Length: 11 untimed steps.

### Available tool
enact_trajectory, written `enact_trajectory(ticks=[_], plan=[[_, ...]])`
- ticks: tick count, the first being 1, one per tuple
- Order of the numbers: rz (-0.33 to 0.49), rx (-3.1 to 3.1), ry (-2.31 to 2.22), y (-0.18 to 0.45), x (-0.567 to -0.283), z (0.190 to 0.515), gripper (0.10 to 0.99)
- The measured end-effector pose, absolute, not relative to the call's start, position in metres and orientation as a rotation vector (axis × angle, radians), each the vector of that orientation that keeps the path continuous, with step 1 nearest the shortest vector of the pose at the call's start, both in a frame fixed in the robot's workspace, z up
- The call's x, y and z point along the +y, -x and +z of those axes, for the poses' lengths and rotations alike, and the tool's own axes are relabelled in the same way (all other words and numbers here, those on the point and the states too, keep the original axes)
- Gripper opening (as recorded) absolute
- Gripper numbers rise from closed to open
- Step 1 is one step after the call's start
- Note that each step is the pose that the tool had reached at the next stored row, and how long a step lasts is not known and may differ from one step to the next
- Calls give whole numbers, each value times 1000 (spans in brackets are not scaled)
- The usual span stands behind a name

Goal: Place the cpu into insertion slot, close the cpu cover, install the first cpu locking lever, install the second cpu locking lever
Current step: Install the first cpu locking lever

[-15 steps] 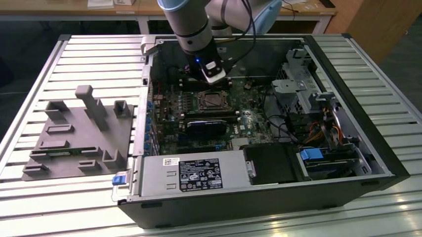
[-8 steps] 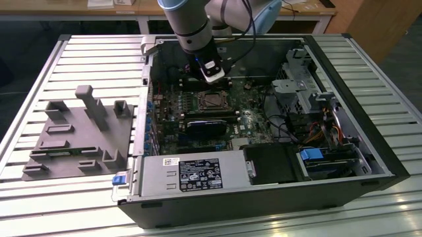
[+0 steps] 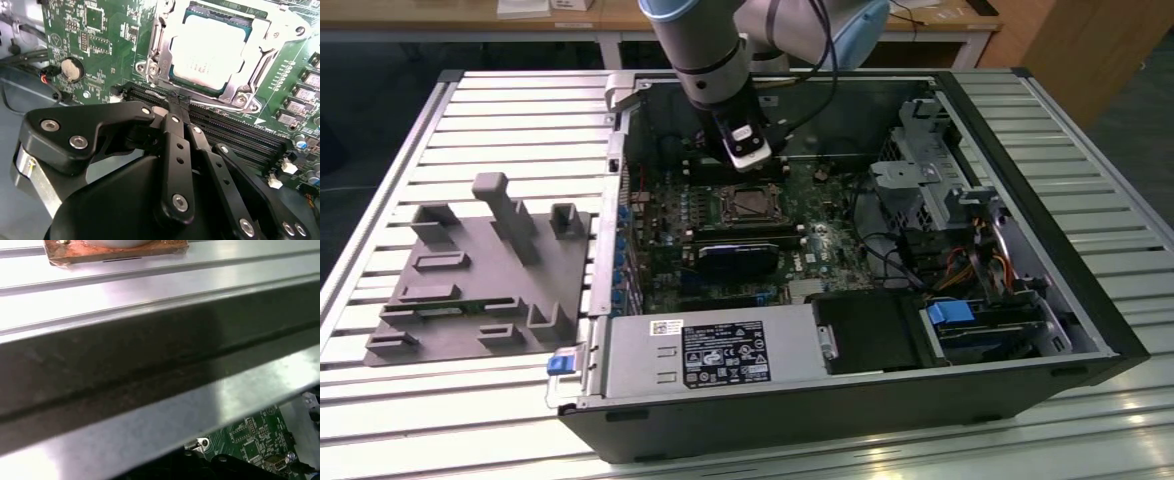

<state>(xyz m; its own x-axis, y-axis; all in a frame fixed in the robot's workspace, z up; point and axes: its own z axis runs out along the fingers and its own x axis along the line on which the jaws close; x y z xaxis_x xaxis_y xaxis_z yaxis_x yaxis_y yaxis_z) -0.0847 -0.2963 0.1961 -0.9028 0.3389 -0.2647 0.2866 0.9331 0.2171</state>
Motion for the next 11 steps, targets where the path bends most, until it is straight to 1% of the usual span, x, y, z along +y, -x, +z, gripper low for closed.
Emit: enact_trajectory(ticks=[11], plan=[[233,2772,-542,85,-296,191,106]])
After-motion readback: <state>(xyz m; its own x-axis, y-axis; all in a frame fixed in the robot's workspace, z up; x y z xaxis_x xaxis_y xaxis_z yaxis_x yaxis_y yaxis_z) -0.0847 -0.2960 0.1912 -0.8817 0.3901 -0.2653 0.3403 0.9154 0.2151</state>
